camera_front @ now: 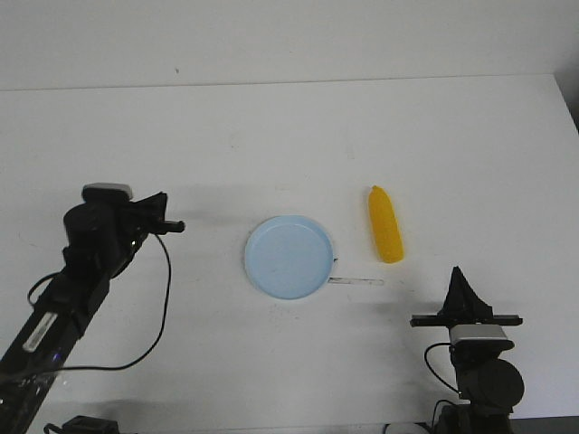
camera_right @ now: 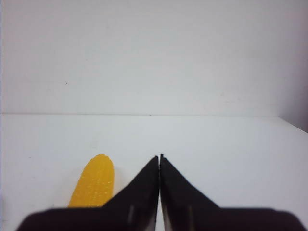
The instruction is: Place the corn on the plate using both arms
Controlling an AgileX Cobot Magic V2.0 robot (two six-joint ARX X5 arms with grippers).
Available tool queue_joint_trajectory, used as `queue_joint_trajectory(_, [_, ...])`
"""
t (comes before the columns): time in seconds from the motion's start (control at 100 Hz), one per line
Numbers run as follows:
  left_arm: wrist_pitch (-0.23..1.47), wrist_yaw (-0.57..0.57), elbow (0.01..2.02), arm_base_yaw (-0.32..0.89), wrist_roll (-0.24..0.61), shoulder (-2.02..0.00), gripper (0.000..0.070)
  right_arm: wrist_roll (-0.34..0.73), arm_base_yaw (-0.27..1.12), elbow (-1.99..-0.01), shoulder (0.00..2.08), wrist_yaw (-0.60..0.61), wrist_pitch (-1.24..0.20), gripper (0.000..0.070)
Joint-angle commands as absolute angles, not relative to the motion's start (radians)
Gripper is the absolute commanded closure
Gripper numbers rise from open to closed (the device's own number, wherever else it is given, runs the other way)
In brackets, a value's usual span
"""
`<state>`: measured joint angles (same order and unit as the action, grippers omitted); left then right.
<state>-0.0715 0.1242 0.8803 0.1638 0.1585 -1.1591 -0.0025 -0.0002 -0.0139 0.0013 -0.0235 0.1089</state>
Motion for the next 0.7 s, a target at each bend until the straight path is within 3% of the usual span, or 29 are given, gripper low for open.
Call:
queue_joint_trajectory(0.0, [-0.133, 0.105, 0.797, 0.14, 0.134, -1.09, 0.0699, 0.002, 0.0, -0.013, 0.001, -0.026, 0.119, 0.0696])
queue_joint_trajectory(0.36, [-0.128, 0.057, 0.475, -0.052, 0.115, -0.641, 0.0699, 0.002, 0.0, -0.013, 0.001, -0.026, 0.119, 0.0696])
queue_joint_trajectory(0.57, [-0.054, 0.055, 0.4, -0.067, 0.021, -0.446, 0.0699, 0.002, 0.0, -0.013, 0.001, -0.026, 0.119, 0.0696])
queue_joint_trajectory(0.69, [0.02, 0.055, 0.4, -0.067, 0.014, -0.376, 0.0699, 0.002, 0.0, -0.013, 0.001, -0.026, 0.119, 0.0696])
